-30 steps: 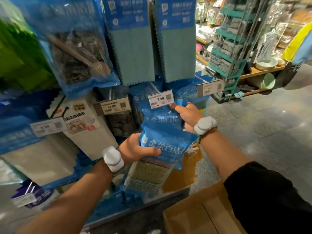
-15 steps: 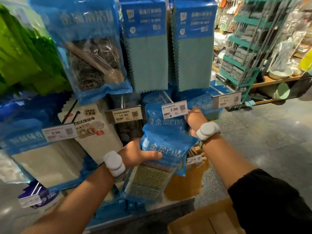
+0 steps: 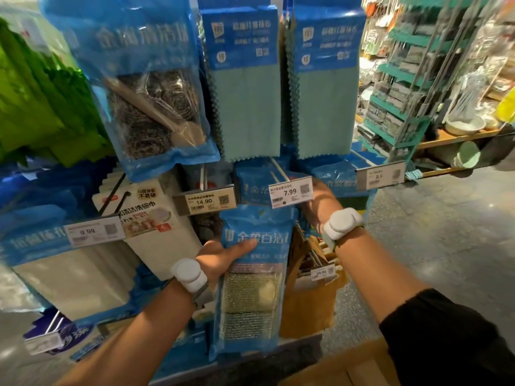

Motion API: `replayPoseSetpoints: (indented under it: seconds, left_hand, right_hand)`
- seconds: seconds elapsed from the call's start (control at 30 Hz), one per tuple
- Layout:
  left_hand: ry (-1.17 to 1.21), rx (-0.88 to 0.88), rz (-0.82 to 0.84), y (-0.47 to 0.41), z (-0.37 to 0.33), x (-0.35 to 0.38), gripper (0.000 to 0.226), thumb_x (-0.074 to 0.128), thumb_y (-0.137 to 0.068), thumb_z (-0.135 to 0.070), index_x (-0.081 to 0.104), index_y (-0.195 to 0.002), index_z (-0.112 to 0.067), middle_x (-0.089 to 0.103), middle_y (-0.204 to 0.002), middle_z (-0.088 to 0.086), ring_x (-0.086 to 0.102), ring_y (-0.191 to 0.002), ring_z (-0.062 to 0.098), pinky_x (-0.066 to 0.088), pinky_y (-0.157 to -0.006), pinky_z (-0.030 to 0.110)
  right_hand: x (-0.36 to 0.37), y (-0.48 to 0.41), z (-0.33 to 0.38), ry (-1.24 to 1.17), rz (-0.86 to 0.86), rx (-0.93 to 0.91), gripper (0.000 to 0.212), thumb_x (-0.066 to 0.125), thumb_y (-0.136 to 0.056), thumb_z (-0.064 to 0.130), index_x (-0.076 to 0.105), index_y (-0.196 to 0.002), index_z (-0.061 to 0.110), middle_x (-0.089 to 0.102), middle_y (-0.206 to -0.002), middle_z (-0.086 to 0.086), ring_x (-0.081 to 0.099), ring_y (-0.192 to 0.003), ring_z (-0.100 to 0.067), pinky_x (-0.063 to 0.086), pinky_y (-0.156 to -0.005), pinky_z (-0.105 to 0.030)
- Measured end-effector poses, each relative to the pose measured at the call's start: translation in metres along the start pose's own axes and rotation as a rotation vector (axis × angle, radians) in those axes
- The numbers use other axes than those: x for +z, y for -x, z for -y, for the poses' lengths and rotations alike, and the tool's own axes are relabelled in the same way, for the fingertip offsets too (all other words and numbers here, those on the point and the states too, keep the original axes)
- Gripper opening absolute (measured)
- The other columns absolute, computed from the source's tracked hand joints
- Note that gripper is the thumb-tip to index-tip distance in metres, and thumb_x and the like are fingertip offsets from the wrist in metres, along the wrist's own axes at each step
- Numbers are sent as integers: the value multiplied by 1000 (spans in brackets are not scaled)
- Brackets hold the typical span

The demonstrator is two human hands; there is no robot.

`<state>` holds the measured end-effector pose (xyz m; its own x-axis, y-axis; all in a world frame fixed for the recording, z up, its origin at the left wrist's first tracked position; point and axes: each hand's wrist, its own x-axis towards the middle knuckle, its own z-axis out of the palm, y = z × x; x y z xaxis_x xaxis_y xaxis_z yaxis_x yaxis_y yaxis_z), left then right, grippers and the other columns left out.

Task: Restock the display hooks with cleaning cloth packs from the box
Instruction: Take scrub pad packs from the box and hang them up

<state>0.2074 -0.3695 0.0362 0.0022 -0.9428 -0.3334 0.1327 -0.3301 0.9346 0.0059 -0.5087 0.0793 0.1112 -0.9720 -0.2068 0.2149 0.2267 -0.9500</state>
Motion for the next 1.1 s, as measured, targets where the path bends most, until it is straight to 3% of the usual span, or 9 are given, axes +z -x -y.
replayPoseSetpoints:
  seconds: [0.1, 0.17, 0.3, 0.4, 0.63, 0.8, 0.93, 1.1]
  left_hand:
    - [83, 0, -57, -7, 1, 7, 74, 98, -54, -43, 72, -120, -20, 77, -119, 7, 73, -110, 30, 51, -106, 54]
    - [126, 26, -65, -10, 0, 15, 81, 99, -54, -41, 70, -126, -18, 75, -122, 8, 72, -113, 31, 50, -106, 55]
    - [151, 77, 3, -12, -1, 33, 62, 90, -75, -27, 66, -132, -15, 72, -127, 12, 69, -118, 34, 49, -107, 56]
    - [160, 75, 34, -13, -4, 43, 56, 79, -78, -21, 65, -131, -14, 72, -128, 13, 68, -118, 35, 49, -107, 57]
    - [213, 115, -109, -17, -28, 56, 26, 73, -92, -22, 75, -117, -15, 77, -117, 11, 73, -112, 30, 53, -104, 52]
    - [259, 77, -121, -18, -38, 65, 26, 67, -97, -15, 72, -121, -9, 76, -117, 15, 72, -111, 33, 57, -99, 52]
    - [273, 90, -101, -21, -44, 66, 21, 61, -101, -19, 72, -118, -13, 76, -117, 12, 74, -106, 29, 64, -79, 41]
    - [273, 43, -70, -23, -63, 69, 37, 62, -99, -34, 67, -128, -12, 76, -119, 12, 73, -108, 31, 56, -98, 53]
  right_hand:
    - [-11, 25, -6, -23, 2, -33, 18, 51, -102, 14, 66, -107, 24, 76, -102, -4, 67, -106, -23, 52, -99, -41]
    - [-18, 39, -11, -11, -1, -75, 22, 54, -101, 13, 66, -117, 24, 74, -116, -4, 67, -114, -21, 53, -101, -42]
    - [-20, 48, -22, 8, 69, -22, 22, 62, -96, 15, 71, -116, 20, 76, -114, -4, 70, -111, -25, 53, -101, -53]
    - [-25, 48, -21, -77, 83, 39, 22, 59, -98, 14, 72, -115, 17, 75, -114, -12, 70, -111, -33, 52, -100, -58]
    - [-38, 50, -13, -120, 129, 47, 20, 54, -101, 14, 70, -114, 12, 74, -115, -14, 70, -111, -30, 51, -104, -52]
    - [-41, 51, -3, -153, 149, 62, 28, 50, -104, 21, 68, -120, 8, 74, -117, -14, 70, -111, -30, 52, -102, -49]
    - [-39, 45, 5, -174, 159, 67, 32, 48, -104, 25, 66, -123, 6, 73, -118, -16, 71, -109, -31, 54, -99, -48]
    - [-27, 31, 18, -127, 145, 41, 34, 50, -103, 27, 68, -120, 3, 72, -116, -20, 70, -109, -34, 55, -97, -50]
